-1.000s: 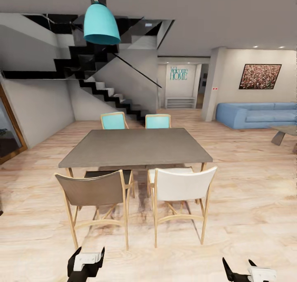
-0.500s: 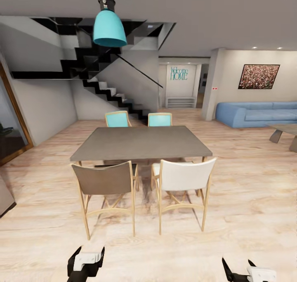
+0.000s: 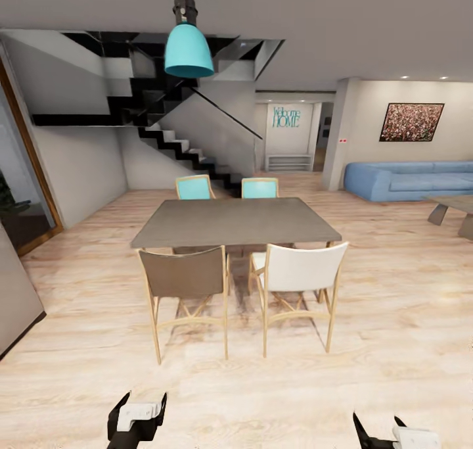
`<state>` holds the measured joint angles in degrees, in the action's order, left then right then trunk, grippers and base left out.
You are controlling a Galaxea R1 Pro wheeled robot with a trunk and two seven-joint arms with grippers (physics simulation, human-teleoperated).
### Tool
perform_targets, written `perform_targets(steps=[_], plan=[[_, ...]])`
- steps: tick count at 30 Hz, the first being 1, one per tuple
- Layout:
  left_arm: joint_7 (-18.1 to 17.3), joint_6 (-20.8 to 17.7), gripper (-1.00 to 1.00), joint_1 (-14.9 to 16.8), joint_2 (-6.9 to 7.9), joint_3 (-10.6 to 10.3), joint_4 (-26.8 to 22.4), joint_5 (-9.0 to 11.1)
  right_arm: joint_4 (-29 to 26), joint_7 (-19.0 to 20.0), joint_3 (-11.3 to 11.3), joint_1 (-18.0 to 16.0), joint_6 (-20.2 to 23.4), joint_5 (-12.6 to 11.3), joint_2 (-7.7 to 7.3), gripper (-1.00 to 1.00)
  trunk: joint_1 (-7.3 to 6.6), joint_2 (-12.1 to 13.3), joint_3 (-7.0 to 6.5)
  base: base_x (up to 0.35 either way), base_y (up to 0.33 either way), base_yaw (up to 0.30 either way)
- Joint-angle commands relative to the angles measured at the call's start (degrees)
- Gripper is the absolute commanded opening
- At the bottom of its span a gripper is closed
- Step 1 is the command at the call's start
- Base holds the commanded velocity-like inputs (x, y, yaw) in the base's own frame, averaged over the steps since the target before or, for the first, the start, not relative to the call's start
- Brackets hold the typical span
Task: Put the three can of soda from the living room inside the tash can in the kitchen.
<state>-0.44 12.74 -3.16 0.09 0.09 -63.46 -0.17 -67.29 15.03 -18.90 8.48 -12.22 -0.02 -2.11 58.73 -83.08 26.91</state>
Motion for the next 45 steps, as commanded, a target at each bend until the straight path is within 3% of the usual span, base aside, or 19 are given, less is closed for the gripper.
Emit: perform_targets(steps=[1,23,36,45], plan=[[0.0,0.0,1.00,0.0,0.00,0.0,0.0,0.0,0.0,0.0,0.0,0.0,0.0,0.0,0.00,1.00,0.00,0.0,0.00,-0.267,0.198,0.000],[0.1,0.0,1.00,0.0,0.00,-0.1,0.8,-0.1,0.4,0.0,0.0,0.0,-1.0,0.0,0.08,1.00,0.00,0.0,0.00,-0.262,0.165,0.000],[0.2,0.3,1.00,0.0,0.00,-0.5,0.8,-0.2,0.9,0.0,0.1,0.0,-1.7,-0.2,0.08,1.00,0.00,0.0,0.00,-0.043,0.021,0.000],[0.1,0.3,1.00,0.0,0.01,-0.6,0.8,-0.1,0.9,-0.7,1.3,0.0,-1.7,0.0,0.26,1.00,0.00,0.0,0.28,0.000,0.000,0.078]])
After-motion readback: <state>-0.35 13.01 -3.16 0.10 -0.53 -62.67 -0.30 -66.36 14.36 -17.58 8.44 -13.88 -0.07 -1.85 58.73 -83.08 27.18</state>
